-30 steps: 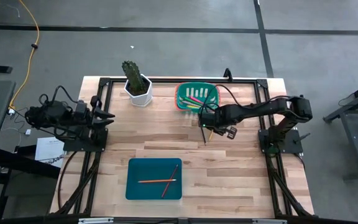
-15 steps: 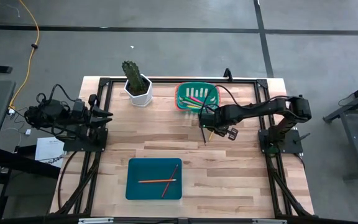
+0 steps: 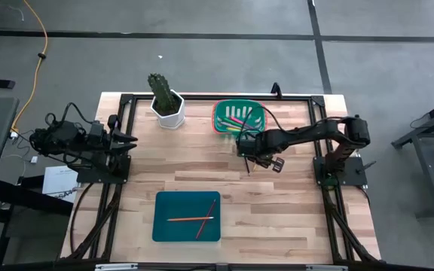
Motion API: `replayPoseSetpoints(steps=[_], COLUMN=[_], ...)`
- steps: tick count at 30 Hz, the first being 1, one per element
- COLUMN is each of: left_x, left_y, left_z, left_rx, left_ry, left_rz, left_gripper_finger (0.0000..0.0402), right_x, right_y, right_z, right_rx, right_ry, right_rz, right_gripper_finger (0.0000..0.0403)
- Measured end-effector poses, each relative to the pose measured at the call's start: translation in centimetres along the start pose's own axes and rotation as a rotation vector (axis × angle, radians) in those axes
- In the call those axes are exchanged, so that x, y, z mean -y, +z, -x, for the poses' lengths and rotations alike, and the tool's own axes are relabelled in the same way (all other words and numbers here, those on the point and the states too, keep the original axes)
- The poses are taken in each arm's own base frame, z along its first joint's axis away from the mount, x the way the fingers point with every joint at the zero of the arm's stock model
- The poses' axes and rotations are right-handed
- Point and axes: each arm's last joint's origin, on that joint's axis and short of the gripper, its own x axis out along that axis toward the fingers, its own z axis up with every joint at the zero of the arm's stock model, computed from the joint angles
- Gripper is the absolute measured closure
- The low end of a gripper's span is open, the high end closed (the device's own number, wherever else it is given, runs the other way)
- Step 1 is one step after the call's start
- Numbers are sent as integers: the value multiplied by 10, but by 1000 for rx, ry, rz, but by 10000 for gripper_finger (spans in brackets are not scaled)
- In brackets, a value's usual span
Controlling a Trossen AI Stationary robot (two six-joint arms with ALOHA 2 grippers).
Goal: Sort pens & pencils
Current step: Put the yellow pencil into the blue bin
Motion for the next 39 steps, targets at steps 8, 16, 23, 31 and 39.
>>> replayPoseSetpoints(steps=[8, 16, 23, 31, 39], left_x=[0, -1, -1, -1, -1], left_y=[-3, -4, -5, -5, -5], left_z=[0, 0, 0, 0, 0], left_rx=[-29, -42, -49, -49, -49], left_ry=[4, 5, 6, 4, 4], left_rz=[-12, -24, -27, -43, -44], left_gripper_finger=[316, 316, 316, 316, 316], right_x=[-4, -8, -9, -12, -14], right_y=[0, -1, 5, 17, 26], right_z=[-14, -22, -22, -23, -23], right_rx=[-21, -41, -44, -44, -55], right_ry=[-34, -42, -49, -65, -67], right_rz=[-3, -6, -18, -12, -2], right_gripper_finger=[320, 320, 320, 320, 320])
